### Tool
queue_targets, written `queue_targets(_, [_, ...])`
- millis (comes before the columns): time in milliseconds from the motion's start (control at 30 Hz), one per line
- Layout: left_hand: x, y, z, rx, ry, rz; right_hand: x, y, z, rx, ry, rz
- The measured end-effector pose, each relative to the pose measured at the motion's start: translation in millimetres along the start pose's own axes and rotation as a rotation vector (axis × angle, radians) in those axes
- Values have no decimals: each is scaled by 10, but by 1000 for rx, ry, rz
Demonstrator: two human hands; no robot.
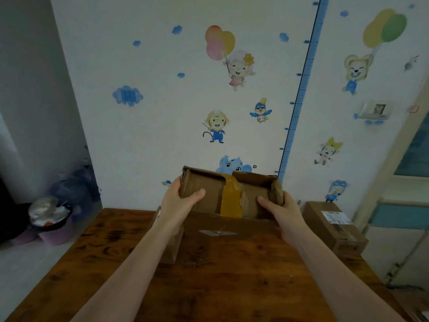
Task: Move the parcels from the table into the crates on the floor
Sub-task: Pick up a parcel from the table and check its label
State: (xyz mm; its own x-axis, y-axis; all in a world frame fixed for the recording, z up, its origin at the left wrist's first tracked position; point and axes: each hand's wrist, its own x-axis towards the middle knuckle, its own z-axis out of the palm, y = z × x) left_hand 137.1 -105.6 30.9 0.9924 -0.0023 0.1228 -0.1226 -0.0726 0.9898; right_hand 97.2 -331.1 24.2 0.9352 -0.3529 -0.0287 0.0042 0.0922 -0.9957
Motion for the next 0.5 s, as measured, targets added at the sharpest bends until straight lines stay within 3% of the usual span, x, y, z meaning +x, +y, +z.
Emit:
queue_targets(267, [0, 70, -81, -27, -21, -34, -3, -37, 65, 52, 8, -83])
queue_targets(500, [51, 16, -92, -5, -23, -163, 16, -67, 78, 19, 7, -82])
